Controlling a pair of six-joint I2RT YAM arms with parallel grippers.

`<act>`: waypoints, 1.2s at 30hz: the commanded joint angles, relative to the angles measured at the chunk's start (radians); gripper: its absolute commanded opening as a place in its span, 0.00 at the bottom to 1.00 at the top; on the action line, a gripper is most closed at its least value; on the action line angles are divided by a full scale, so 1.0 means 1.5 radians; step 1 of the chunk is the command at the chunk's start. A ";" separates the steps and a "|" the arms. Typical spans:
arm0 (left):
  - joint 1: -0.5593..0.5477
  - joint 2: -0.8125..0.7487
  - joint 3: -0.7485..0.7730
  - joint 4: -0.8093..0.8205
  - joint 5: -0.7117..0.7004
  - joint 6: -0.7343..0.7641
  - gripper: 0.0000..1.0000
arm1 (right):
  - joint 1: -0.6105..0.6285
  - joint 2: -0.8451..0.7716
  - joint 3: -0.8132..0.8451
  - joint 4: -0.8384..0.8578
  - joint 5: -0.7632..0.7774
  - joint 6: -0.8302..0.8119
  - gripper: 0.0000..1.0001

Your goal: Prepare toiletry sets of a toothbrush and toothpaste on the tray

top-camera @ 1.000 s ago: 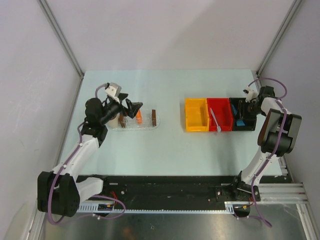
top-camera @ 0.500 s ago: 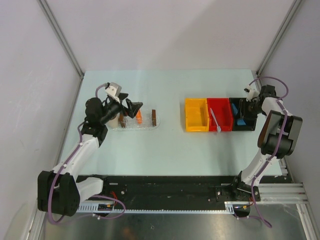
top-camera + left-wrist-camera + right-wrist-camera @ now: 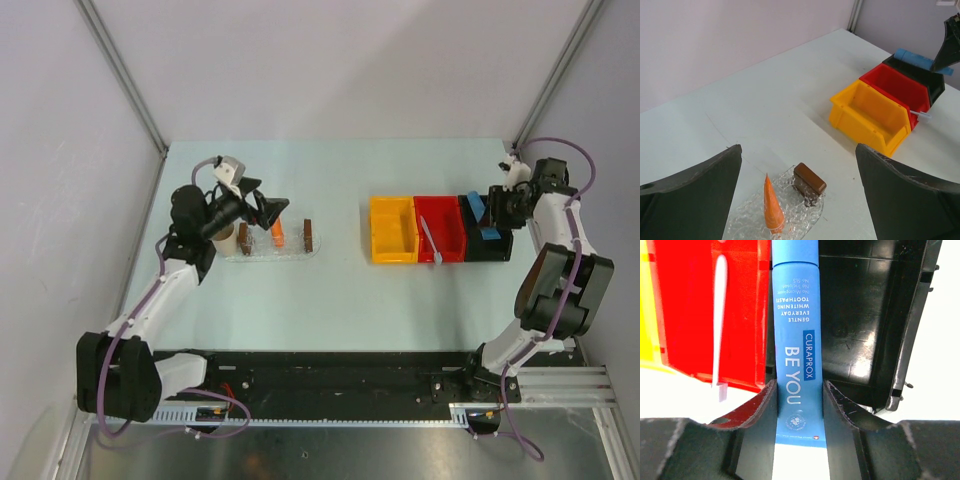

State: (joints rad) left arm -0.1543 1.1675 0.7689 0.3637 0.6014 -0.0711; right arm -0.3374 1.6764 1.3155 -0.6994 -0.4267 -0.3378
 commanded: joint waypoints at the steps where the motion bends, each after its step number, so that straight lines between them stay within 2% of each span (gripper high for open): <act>1: 0.000 0.006 0.053 0.000 0.045 0.043 1.00 | 0.000 -0.057 0.059 -0.042 -0.039 -0.015 0.15; 6: -0.047 0.012 0.092 -0.064 0.015 0.122 1.00 | 0.048 -0.081 0.112 -0.119 -0.063 -0.036 0.15; 10: -0.151 0.002 0.120 -0.125 -0.068 0.283 1.00 | 0.137 -0.090 0.146 -0.165 -0.070 -0.037 0.14; 15: -0.240 0.007 0.147 -0.180 -0.157 0.412 1.00 | 0.223 -0.086 0.184 -0.196 -0.084 -0.025 0.14; 17: -0.276 0.012 0.158 -0.189 -0.184 0.463 1.00 | 0.282 -0.081 0.204 -0.212 -0.090 -0.023 0.14; 24: -0.389 0.031 0.169 -0.192 -0.295 0.619 1.00 | 0.397 -0.051 0.244 -0.243 -0.097 -0.021 0.14; 31: -0.459 0.058 0.175 -0.195 -0.383 0.693 1.00 | 0.473 -0.032 0.280 -0.263 -0.098 -0.022 0.14; 36: -0.488 0.076 0.177 -0.202 -0.400 0.735 1.00 | 0.500 -0.014 0.304 -0.272 -0.102 -0.023 0.14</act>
State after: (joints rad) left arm -0.8562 1.2652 0.9897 0.0547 0.0574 0.9340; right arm 0.3870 1.6409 1.6958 -1.0924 -0.5549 -0.3748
